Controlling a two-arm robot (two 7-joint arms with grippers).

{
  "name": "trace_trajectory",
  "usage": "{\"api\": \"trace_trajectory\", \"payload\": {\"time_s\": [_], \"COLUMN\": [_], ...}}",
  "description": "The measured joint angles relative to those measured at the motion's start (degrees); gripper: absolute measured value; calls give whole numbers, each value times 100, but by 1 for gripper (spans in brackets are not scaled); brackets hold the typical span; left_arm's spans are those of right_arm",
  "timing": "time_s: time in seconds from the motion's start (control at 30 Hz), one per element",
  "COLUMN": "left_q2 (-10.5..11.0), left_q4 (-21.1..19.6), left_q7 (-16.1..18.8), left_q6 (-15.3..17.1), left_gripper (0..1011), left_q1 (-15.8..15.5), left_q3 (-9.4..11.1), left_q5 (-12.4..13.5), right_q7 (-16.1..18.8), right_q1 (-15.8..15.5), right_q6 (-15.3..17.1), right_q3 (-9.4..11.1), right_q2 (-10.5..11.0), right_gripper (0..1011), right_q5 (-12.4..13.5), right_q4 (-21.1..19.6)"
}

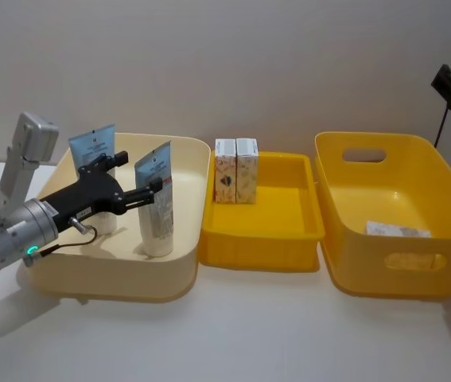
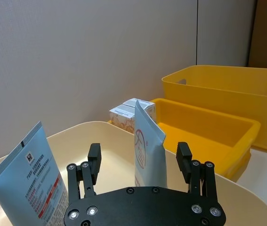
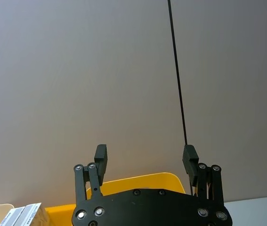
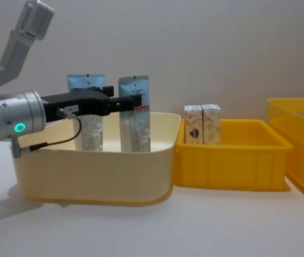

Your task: Bimanual collaborative sorting of washing and personal care products

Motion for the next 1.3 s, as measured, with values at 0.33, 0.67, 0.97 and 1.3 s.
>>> {"api": "trace_trajectory", "payload": {"time_s": [0.33,0.67,0.97,1.3], "left_q2": [-78,-115,-130,-138], "left_q4": [202,296,332,353], "left_q7": [-61,-88,-101,-107], "left_q6": [-64,-92,-102,-108], "left_gripper": [799,504,201,110], "left_q1": [-101,-145,-162,-170], "left_q3": [1,1,1,1], "left_q5": [6,10,14,18], "right_q7": [0,0,0,0], "right_q1": [0,0,0,0], "right_q6": [0,0,0,0], "right_q3": [0,0,0,0], "right_q2": [0,0,0,0], "right_gripper": [1001,1001,1001,1001], "right_q5": [0,0,0,0], "right_q4": [0,0,0,0]}}
